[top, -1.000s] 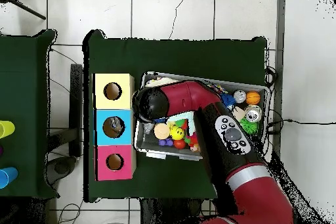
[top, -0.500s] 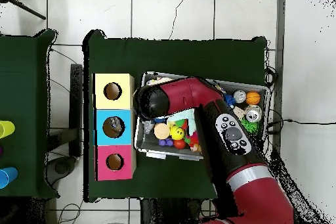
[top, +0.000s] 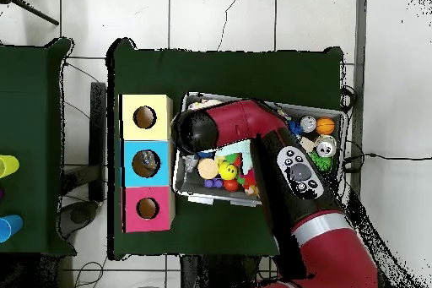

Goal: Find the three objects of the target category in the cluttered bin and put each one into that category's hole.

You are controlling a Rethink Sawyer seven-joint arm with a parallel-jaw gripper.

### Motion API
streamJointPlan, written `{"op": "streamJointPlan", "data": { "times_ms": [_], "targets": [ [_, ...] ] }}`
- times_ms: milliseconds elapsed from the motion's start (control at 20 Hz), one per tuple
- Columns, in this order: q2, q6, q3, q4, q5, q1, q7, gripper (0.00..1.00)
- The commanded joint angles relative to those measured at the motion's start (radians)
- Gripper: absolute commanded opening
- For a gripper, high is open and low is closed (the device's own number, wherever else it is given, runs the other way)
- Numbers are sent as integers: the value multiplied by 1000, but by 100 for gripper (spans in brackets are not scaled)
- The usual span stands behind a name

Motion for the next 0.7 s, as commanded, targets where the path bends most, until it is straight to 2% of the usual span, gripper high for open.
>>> {"op": "streamJointPlan", "data": {
  "times_ms": [50, 200, 700],
  "targets": [
    [42, 34, 5, 2, -52, -24, -172, 100],
    [103, -28, 21, -7, -61, -43, -175, 100],
    [113, -67, 7, -19, -78, -32, -137, 100]
  ]
}}
